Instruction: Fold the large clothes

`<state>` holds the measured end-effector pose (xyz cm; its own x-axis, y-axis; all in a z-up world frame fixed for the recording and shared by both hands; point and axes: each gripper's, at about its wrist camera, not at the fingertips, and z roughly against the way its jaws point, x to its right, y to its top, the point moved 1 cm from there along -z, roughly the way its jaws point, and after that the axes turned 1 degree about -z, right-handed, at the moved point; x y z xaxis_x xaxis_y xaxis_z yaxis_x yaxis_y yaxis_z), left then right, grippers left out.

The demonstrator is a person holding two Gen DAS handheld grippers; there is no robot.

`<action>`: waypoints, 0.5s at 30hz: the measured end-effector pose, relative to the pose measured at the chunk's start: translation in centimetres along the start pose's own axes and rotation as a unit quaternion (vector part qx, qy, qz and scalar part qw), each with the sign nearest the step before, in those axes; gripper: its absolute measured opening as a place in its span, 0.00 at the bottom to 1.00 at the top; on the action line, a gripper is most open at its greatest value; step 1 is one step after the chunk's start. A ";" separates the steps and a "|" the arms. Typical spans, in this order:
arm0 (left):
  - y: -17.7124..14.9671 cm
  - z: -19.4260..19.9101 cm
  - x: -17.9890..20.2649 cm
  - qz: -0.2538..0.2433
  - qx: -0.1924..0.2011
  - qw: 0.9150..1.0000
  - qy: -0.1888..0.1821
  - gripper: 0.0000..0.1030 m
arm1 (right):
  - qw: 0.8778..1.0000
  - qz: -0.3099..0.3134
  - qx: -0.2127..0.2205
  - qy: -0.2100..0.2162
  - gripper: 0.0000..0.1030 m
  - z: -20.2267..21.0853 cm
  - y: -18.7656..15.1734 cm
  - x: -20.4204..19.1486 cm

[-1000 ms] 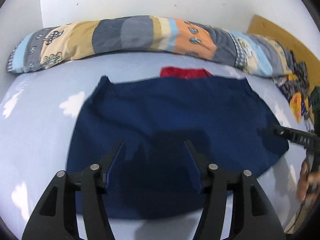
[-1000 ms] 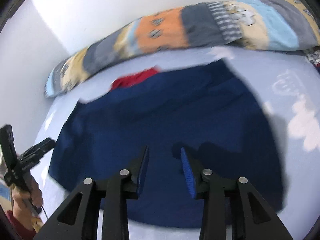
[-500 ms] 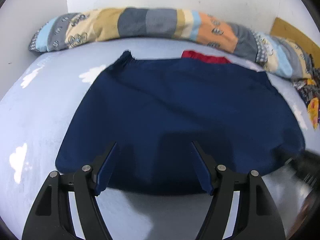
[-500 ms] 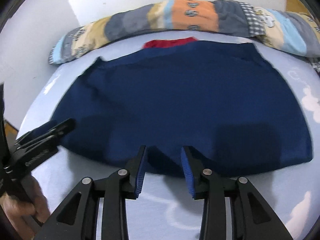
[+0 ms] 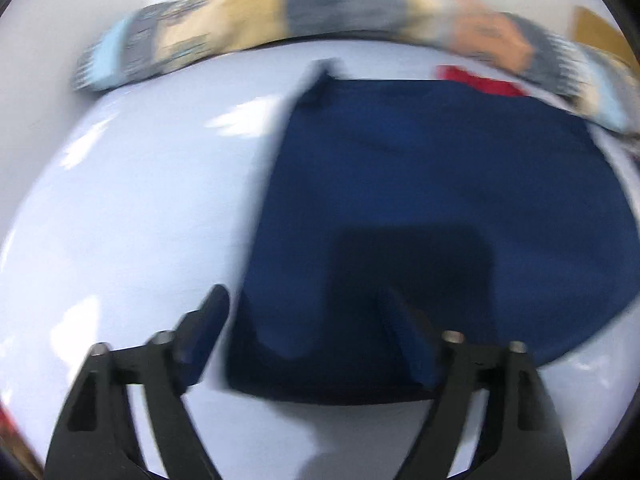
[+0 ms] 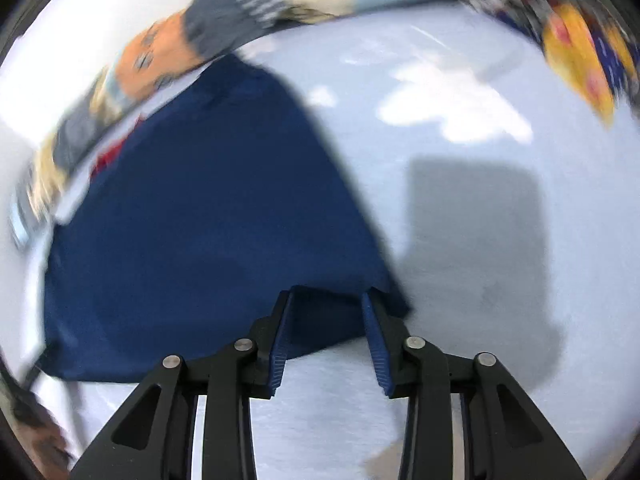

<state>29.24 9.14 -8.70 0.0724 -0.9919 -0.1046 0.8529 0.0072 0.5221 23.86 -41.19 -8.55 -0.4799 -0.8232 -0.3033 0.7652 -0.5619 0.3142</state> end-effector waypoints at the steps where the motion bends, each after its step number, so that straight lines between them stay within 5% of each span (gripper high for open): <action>1: -0.1 -0.3 -1.6 0.031 -0.011 0.999 -0.010 0.83 | 1.000 -0.015 0.004 -0.006 0.33 0.5 0.0 0.6; 3: -0.6 -0.7 -5.7 0.127 -0.037 0.988 -0.080 0.83 | 0.999 -0.031 0.019 -0.033 0.41 1.6 -0.2 1.5; 6: -2.2 -0.2 -10.1 0.240 -0.055 0.956 -0.161 0.82 | 0.991 -0.100 -0.002 0.090 0.41 2.2 -1.4 2.7; 12: -5.6 1.3 -11.8 0.331 -0.072 0.895 -0.290 0.82 | 0.973 -0.149 -0.051 0.171 0.41 0.8 -4.4 1.6; 15: -7.0 1.0 -10.5 0.365 -0.090 0.862 -0.340 0.82 | 0.968 -0.176 -0.048 0.172 0.41 0.3 -5.1 1.7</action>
<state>22.01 19.38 -10.45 0.3555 -0.5594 0.7488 0.7797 0.6192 0.0925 19.01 -39.76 -10.36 -0.5597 -0.4975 -0.6627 0.6244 -0.7790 0.0575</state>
